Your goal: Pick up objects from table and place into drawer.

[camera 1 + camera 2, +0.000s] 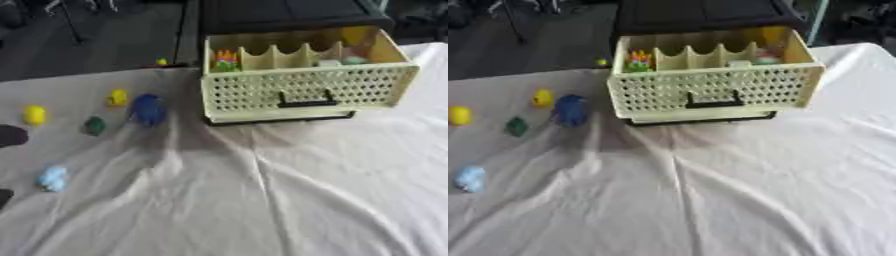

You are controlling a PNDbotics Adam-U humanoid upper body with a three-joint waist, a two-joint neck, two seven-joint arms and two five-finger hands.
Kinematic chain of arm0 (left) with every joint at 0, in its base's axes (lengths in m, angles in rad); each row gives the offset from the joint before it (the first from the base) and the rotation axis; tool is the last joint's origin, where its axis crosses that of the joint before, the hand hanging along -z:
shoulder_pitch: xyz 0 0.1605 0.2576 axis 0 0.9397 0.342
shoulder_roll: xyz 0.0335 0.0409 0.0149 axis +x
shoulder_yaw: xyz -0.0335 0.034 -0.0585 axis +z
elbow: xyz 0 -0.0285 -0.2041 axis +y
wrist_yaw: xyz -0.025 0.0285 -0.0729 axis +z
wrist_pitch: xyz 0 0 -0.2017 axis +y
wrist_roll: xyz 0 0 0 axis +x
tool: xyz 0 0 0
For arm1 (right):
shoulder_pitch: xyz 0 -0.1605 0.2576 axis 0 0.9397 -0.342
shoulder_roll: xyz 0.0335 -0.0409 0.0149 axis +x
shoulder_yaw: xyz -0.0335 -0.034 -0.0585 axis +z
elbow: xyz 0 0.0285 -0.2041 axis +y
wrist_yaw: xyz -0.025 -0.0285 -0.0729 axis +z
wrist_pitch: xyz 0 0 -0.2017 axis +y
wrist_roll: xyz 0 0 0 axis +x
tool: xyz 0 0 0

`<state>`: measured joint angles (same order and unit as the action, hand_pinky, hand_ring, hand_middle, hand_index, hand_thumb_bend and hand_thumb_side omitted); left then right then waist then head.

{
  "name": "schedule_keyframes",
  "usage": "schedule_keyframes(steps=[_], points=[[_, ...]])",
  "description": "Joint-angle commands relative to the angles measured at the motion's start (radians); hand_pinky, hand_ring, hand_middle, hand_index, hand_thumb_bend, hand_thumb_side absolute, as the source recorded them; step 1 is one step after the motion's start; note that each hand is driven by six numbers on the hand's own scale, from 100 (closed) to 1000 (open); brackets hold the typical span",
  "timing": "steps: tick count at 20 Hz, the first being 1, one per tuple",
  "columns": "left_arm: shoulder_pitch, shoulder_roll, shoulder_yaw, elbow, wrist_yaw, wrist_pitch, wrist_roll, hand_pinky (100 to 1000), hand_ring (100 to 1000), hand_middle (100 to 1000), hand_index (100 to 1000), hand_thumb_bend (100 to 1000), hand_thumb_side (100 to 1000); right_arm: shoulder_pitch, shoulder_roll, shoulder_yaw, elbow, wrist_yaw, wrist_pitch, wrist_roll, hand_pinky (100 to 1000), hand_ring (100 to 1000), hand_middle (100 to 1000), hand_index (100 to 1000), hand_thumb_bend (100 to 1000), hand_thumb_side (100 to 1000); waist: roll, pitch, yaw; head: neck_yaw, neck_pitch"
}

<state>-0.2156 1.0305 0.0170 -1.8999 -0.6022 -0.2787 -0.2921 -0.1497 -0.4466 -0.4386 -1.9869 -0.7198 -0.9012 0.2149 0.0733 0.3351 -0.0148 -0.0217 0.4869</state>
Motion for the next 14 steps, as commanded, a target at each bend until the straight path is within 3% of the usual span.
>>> schedule_keyframes(steps=[1,4,14], points=[[-0.020,0.039,-0.020,0.011,0.014,0.027,-0.014,785,896,903,1000,243,851,-0.010,-0.017,0.003,-0.013,0.030,-0.006,-0.019,722,761,767,855,100,928,0.000,-0.018,-0.003,0.041,0.016],[-0.037,0.041,-0.046,0.034,0.036,0.053,-0.035,785,896,899,1000,290,868,-0.013,-0.015,0.011,-0.013,0.052,-0.006,-0.038,724,761,767,853,100,929,0.003,-0.017,-0.006,0.066,0.020],[-0.110,0.052,-0.121,0.114,0.031,0.183,-0.027,757,844,837,1000,227,901,-0.015,0.006,0.045,-0.013,0.144,-0.006,-0.092,735,761,764,852,100,933,0.008,-0.014,-0.013,0.069,0.012]])
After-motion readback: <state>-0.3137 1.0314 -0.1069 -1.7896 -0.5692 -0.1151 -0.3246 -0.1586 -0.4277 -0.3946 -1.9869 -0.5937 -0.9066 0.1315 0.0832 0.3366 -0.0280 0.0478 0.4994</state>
